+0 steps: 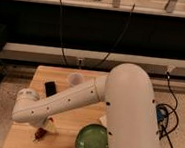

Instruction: Place the pepper in the ceramic bowl

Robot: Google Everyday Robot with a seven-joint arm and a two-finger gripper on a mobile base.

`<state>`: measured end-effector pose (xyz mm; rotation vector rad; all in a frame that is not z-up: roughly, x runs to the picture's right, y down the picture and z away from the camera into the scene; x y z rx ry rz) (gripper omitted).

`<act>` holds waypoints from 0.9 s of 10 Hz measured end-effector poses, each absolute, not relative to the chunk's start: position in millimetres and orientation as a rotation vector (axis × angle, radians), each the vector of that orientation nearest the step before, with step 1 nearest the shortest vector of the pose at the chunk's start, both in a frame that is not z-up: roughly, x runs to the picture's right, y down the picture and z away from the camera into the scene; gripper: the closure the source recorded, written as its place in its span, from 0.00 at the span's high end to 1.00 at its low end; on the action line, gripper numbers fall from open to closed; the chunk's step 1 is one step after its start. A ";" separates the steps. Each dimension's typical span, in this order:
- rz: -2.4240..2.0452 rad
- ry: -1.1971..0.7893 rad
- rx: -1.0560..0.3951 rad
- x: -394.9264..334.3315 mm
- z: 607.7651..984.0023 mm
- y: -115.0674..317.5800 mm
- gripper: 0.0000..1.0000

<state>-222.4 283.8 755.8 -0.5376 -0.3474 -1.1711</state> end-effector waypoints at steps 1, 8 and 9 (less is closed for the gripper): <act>-1.173 -0.348 -0.535 -223.4 757.9 285.9 0.77; -1.165 -0.354 -0.530 -226.1 763.0 294.2 0.44; -1.163 -0.355 -0.529 -226.6 763.7 295.5 0.40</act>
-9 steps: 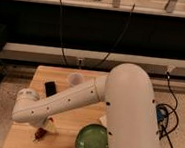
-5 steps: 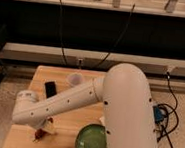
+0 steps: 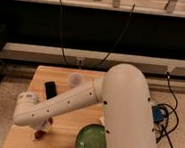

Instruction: Place the pepper in the ceramic bowl

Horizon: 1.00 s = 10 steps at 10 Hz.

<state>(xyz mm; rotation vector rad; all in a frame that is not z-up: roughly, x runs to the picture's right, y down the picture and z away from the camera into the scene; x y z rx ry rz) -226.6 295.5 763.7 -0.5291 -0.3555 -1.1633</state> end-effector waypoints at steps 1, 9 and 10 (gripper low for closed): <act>-1.156 -0.354 -0.529 -227.0 764.8 295.3 0.33; -1.110 -0.339 -0.541 -221.9 760.3 274.1 0.28; -1.103 -0.337 -0.542 -217.7 760.2 270.1 0.29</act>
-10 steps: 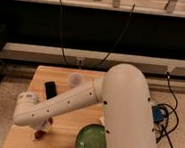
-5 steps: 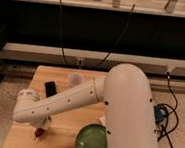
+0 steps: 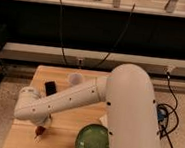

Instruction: Place the pepper in the ceramic bowl

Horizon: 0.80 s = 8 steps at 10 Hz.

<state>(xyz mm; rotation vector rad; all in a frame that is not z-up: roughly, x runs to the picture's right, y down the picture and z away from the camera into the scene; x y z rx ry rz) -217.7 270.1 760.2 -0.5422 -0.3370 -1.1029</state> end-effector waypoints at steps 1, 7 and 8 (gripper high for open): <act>-1.098 -0.337 -0.546 -216.3 760.0 268.3 0.29; -1.059 -0.322 -0.548 -187.0 752.8 242.9 0.02; -1.054 -0.322 -0.547 -186.4 751.3 241.2 0.02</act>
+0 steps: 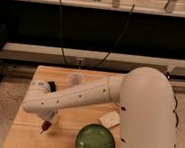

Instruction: Place the pepper in the ceramic bowl

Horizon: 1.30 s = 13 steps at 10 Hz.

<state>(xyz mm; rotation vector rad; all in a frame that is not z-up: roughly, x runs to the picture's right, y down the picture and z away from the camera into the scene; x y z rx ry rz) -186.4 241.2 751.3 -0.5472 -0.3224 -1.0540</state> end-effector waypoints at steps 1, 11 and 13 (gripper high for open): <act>-1.044 -0.319 -0.543 -181.4 750.5 237.8 0.02; -0.913 -0.294 -0.513 -113.7 738.1 213.7 0.01; -0.890 -0.296 -0.505 -113.2 735.8 211.1 0.01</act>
